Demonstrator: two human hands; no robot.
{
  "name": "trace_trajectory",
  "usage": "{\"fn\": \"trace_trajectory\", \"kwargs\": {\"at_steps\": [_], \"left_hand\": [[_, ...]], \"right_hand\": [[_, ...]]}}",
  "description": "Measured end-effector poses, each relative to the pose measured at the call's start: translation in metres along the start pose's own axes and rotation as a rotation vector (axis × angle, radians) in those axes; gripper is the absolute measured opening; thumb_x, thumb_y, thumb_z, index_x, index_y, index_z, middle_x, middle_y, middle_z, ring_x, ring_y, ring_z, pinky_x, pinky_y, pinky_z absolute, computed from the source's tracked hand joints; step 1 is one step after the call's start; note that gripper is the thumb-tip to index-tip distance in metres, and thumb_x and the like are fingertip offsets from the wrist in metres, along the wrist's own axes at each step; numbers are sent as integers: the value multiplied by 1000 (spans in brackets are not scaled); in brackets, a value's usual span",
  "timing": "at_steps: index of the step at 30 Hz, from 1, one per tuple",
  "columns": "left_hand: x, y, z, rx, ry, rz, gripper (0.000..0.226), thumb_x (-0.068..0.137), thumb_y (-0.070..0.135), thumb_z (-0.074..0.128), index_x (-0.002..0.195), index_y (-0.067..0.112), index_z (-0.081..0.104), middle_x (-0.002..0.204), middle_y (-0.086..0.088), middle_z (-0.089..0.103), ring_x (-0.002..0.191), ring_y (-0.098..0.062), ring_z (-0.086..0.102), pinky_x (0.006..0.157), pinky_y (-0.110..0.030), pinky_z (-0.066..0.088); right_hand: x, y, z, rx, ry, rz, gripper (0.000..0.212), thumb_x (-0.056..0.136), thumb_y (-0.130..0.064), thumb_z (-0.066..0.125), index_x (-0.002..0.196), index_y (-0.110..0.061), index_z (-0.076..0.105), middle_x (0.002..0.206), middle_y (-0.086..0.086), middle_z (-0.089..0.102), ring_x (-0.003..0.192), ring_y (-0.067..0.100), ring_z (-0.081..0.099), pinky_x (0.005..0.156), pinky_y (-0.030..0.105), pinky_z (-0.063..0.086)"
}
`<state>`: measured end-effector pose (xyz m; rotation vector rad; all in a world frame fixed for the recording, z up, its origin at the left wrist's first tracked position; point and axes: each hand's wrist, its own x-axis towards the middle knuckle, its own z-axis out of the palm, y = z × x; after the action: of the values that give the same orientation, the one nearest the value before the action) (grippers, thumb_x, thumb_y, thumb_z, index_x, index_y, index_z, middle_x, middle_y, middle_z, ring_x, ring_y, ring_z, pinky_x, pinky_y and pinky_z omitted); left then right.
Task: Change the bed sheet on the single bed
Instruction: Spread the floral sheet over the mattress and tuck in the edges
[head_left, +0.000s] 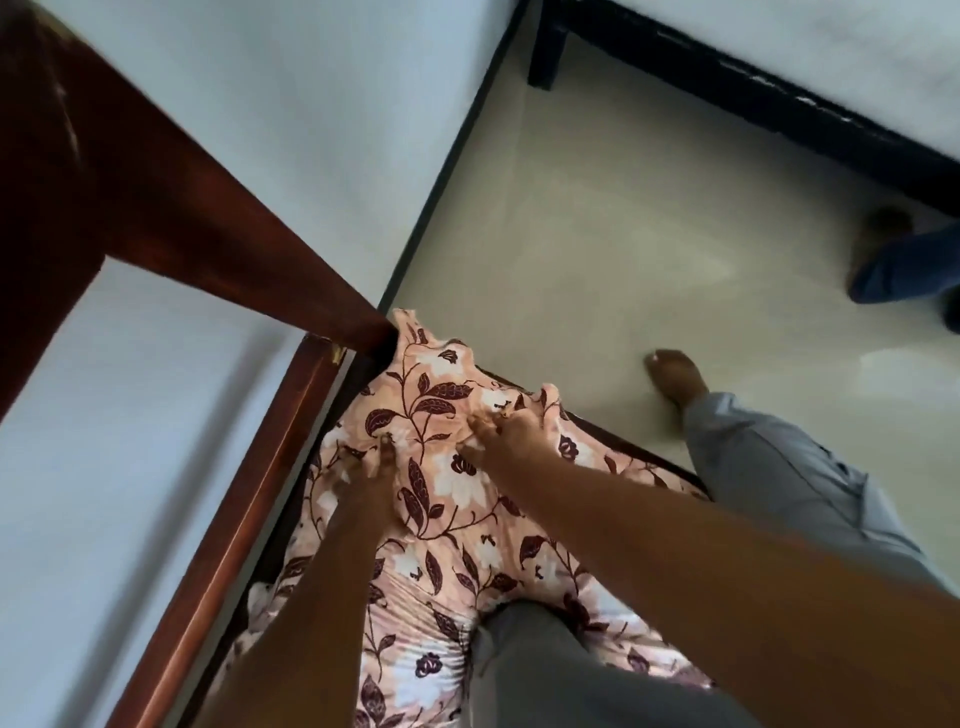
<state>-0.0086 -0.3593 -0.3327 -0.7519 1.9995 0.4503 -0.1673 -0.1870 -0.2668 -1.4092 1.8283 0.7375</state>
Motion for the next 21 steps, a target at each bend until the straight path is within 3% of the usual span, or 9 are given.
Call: {"fn": "trace_trajectory", "kwargs": {"at_steps": [2, 4, 8, 9, 11, 12, 14, 17, 21], "left_hand": [[-4, 3, 2, 26, 7, -34, 167, 50, 56, 93, 133, 37, -51, 162, -32, -2, 146, -57, -7, 115, -74, 7], [-6, 7, 1, 94, -7, -108, 171, 47, 61, 92, 132, 33, -53, 162, -32, -1, 146, -57, -10, 114, -76, 5], [-31, 38, -17, 134, -50, -331, 158, 58, 57, 88, 139, 37, -46, 160, -22, -25, 146, -54, -17, 108, -73, 30], [-37, 49, -24, 98, -43, -372, 143, 71, 53, 83, 145, 38, -38, 161, -18, -27, 147, -52, -15, 108, -70, 34], [-44, 77, -29, 9, 13, -449, 91, 100, 42, 53, 157, 34, -17, 164, -17, -19, 151, -47, -8, 110, -64, 36], [-48, 88, -31, -32, 60, -471, 75, 104, 38, 43, 160, 29, -7, 165, -18, -15, 152, -45, -5, 113, -62, 34], [-51, 110, -27, -132, 109, -475, 84, 99, 35, 57, 161, 17, 4, 166, -18, -10, 152, -43, -3, 119, -59, 24], [-58, 135, -21, -258, 67, -409, 119, 80, 27, 83, 158, 4, -4, 163, -16, -19, 152, -36, -13, 124, -52, 2], [-44, 139, -28, -191, -22, -440, 128, 73, 28, 88, 156, -3, -5, 163, -23, -17, 152, -38, -14, 122, -55, 3]], "right_hand": [[-1, -4, 9, 15, 67, 10, 101, 90, -25, 74, 161, -33, 3, 167, 14, -9, 155, 36, 10, 106, 59, 40], [1, 4, 20, 57, 92, -81, 108, 86, -23, 77, 162, -25, 0, 167, 17, -10, 154, 39, 7, 119, 60, 23], [13, 56, 36, 141, 92, -328, 103, 90, -29, 73, 161, -32, -2, 168, 8, -15, 156, 31, 4, 121, 61, 7], [17, 66, 36, 133, 86, -381, 99, 92, -28, 70, 161, -33, -1, 168, 6, -16, 156, 30, 4, 120, 62, 7], [21, 84, 37, 147, 94, -469, 98, 93, -24, 69, 161, -33, -1, 168, 4, -16, 156, 28, 4, 120, 62, 9], [23, 86, 36, 166, 91, -502, 99, 92, -22, 69, 161, -34, -1, 168, 3, -16, 157, 27, 3, 119, 62, 9], [33, 91, 37, 217, 51, -563, 100, 92, -21, 70, 161, -36, -1, 168, 0, -17, 157, 25, 2, 119, 64, 12], [50, 95, 44, 260, -3, -638, 101, 93, -23, 69, 160, -39, -4, 167, -5, -20, 157, 21, -1, 119, 67, 15], [50, 107, 48, 317, 27, -722, 98, 96, -15, 64, 160, -37, -7, 162, -9, -26, 156, 19, -3, 119, 56, 22]]}}
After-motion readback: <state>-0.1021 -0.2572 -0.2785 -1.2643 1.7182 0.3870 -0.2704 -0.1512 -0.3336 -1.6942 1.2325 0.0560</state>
